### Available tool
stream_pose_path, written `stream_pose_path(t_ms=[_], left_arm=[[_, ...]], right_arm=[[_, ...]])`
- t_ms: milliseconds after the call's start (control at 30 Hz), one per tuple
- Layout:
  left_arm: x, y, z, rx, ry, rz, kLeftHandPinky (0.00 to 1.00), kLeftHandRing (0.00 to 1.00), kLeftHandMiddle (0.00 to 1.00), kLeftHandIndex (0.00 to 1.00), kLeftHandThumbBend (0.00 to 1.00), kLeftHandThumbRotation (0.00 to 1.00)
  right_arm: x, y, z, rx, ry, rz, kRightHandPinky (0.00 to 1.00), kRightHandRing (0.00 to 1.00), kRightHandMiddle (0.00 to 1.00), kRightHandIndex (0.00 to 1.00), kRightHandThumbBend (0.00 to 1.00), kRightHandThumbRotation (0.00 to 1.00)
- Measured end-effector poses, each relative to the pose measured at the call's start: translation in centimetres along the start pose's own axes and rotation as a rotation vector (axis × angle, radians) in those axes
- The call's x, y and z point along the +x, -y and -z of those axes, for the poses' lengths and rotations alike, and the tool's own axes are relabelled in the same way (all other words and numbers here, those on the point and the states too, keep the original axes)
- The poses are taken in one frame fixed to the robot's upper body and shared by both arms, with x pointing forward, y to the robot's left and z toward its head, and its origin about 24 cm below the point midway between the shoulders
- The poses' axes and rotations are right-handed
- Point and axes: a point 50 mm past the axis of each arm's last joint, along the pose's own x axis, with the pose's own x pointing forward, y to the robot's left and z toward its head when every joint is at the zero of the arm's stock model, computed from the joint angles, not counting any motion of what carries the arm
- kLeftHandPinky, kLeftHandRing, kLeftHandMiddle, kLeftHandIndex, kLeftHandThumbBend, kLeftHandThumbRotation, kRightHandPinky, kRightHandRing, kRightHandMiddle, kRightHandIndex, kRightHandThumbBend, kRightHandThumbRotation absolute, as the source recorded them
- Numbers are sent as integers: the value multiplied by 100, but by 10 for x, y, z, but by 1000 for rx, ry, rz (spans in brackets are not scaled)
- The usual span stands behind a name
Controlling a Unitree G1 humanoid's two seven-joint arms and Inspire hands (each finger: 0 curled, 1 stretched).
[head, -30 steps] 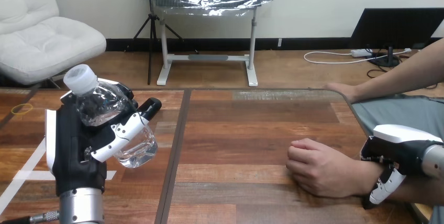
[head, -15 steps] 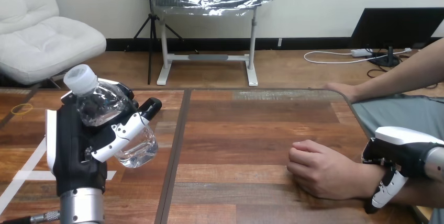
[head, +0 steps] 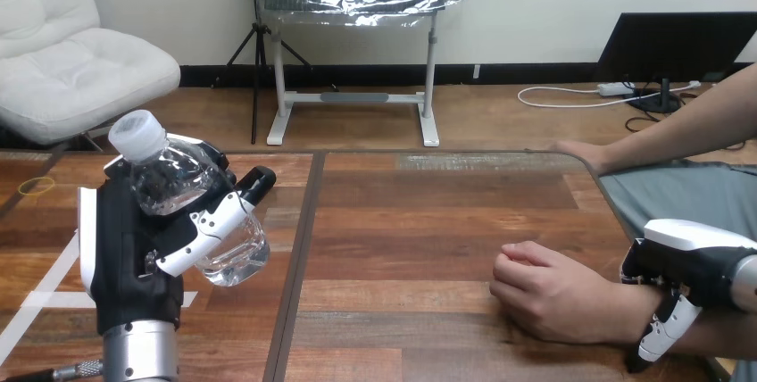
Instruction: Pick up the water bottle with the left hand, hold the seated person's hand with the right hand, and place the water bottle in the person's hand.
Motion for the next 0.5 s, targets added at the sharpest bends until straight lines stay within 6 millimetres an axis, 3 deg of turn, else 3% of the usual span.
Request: stream_pose_path(t_ms=[500], left_arm=[[0,0,0,2,0,-5,22,27,32,35,65,0]], right_arm=[[-9,4,2,43,23,11,13,20,29,33,84,0]])
